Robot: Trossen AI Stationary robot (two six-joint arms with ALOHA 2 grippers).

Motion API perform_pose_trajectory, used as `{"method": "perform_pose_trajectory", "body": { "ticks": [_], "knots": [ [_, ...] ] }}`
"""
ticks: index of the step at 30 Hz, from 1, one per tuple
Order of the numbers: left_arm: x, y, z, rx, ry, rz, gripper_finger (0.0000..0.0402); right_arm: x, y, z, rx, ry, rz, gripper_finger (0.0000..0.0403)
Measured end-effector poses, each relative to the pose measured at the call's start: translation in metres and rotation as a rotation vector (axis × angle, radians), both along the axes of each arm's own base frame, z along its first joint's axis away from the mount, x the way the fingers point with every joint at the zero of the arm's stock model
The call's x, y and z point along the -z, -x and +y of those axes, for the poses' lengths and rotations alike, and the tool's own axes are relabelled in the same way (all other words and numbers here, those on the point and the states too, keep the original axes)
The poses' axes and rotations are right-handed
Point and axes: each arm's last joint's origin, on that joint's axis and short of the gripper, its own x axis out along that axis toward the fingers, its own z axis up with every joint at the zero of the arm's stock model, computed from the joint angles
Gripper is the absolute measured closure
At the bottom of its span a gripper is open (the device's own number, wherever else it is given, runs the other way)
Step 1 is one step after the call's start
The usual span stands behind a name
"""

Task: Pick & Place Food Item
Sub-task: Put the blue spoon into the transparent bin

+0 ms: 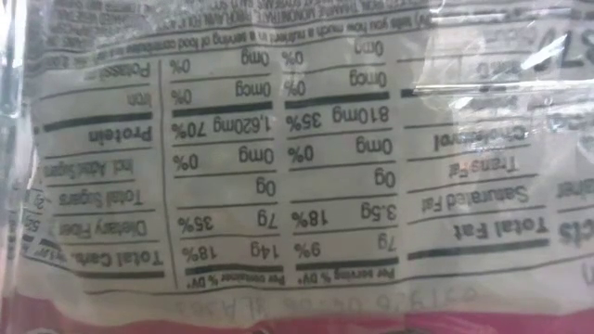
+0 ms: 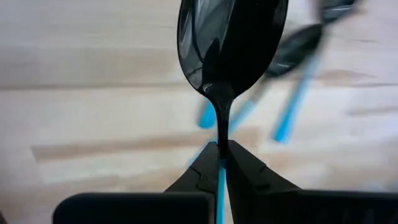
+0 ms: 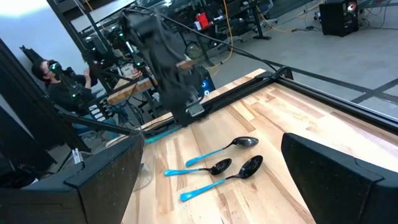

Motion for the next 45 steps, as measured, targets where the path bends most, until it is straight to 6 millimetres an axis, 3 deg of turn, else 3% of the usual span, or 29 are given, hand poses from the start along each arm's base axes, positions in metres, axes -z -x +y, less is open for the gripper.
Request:
{"method": "perform_pose_trajectory", "body": {
  "ticks": [6, 12, 21, 34, 38, 45],
  "knots": [
    [-0.051, 0.021, -0.009, -0.028, -0.058, -0.199, 0.0388, 0.000, 0.000, 0.000, 0.000, 0.000, 0.000, 0.0022],
    [-0.067, 0.035, -0.034, -0.003, -0.051, -0.275, 0.0388, 0.000, 0.000, 0.000, 0.000, 0.000, 0.000, 0.0022],
    [-0.061, 0.042, -0.092, 0.117, 0.093, -0.173, 0.0388, 0.000, 0.000, 0.000, 0.000, 0.000, 0.000, 0.0022],
    [-0.042, 0.065, -0.178, 0.106, 0.212, 0.022, 0.0388, 0.000, 0.000, 0.000, 0.000, 0.000, 0.000, 0.0022],
    [-0.032, 0.063, -0.194, 0.133, 0.198, 0.043, 0.0388, 0.000, 0.000, 0.000, 0.000, 0.000, 0.000, 0.0022],
    [-0.011, 0.056, -0.207, 0.139, 0.124, 0.090, 0.0388, 0.000, 0.000, 0.000, 0.000, 0.000, 0.000, 0.0022]
  ]
}}
